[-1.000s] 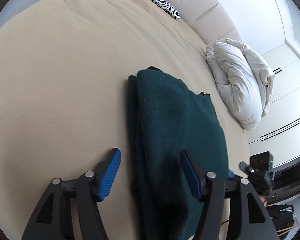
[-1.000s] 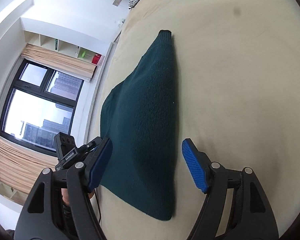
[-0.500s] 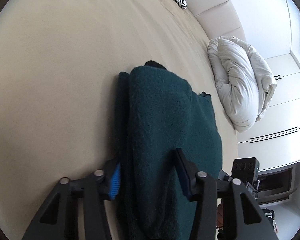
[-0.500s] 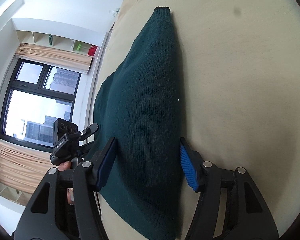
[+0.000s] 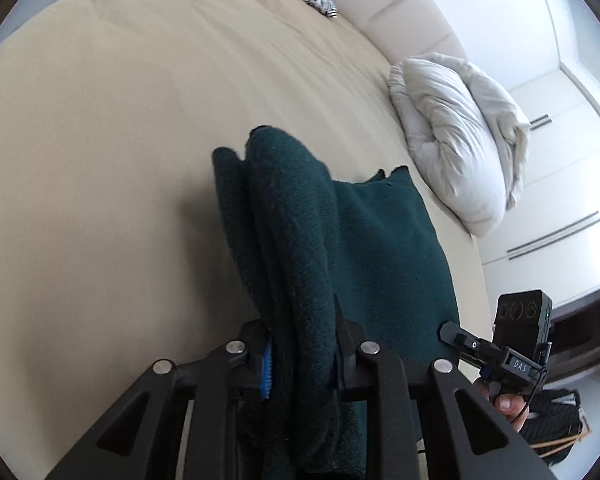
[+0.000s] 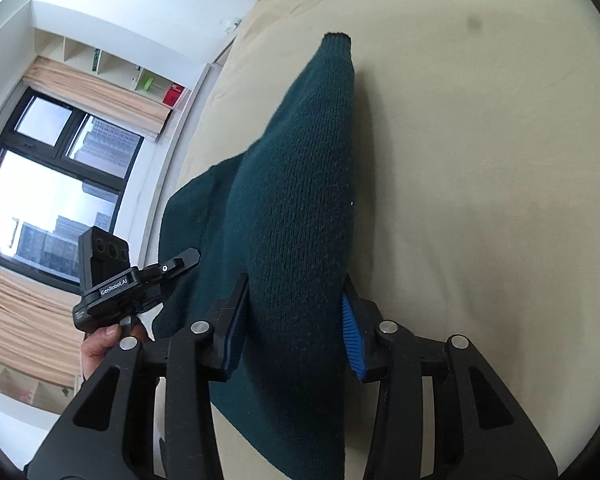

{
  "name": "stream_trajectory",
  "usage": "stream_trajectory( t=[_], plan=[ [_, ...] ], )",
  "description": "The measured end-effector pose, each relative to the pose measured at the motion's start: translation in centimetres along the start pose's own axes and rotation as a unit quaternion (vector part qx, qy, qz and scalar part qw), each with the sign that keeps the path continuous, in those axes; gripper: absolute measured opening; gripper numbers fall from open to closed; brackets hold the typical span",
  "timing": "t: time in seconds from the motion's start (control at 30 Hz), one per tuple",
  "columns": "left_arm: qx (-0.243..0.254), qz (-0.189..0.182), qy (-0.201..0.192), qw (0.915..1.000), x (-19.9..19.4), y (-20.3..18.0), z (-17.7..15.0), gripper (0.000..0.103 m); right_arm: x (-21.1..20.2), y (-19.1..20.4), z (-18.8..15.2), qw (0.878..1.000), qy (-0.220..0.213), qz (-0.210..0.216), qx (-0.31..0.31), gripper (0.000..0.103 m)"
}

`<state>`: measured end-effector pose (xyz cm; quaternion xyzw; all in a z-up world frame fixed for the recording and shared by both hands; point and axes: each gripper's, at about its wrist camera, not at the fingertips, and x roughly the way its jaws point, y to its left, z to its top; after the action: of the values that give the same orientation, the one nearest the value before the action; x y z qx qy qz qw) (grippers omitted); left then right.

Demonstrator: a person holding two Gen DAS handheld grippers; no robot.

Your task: Fold small clothes

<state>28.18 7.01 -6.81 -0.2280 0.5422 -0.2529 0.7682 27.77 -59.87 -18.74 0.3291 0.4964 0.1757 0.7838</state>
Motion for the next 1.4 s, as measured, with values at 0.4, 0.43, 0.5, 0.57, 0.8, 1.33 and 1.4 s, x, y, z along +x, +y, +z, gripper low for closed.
stream_trajectory(
  t=[0.4, 0.43, 0.5, 0.57, 0.8, 1.33, 1.4],
  plan=[
    [0.025, -0.032, 0.019, 0.9990, -3.8, -3.5, -12.7, 0.023, -9.0, 2.0, -15.4, 1.000, -0.018, 0.016, -0.007, 0.038],
    [0.022, -0.036, 0.023, 0.9989, -3.7, -3.5, -13.5, 0.023, -9.4, 2.0, -15.9, 1.000, -0.019, 0.016, -0.001, 0.038],
    [0.020, -0.035, 0.027, 0.9988, -3.4, -3.6, -14.8, 0.024, -10.2, 1.8, -16.5, 1.000, -0.023, 0.019, 0.011, 0.038],
    [0.023, -0.024, 0.032, 0.9989, -2.7, -3.5, -15.6, 0.024, -10.8, 1.2, -16.6, 0.999, -0.024, 0.013, 0.020, 0.038],
    [-0.030, -0.032, 0.036, 0.9984, -0.5, -0.2, -16.7, 0.030, -10.0, -1.9, -17.3, 0.997, -0.022, 0.029, 0.067, 0.038],
    [0.115, 0.013, -0.041, 0.9925, -6.1, -8.6, -19.4, 0.036, -12.6, 2.9, -16.2, 0.995, -0.063, 0.077, 0.028, 0.046],
    [0.117, 0.015, -0.019, 0.9928, -4.4, -8.2, -20.1, 0.036, -11.2, 4.1, -16.3, 0.995, -0.040, 0.093, 0.013, 0.046]
  ],
)
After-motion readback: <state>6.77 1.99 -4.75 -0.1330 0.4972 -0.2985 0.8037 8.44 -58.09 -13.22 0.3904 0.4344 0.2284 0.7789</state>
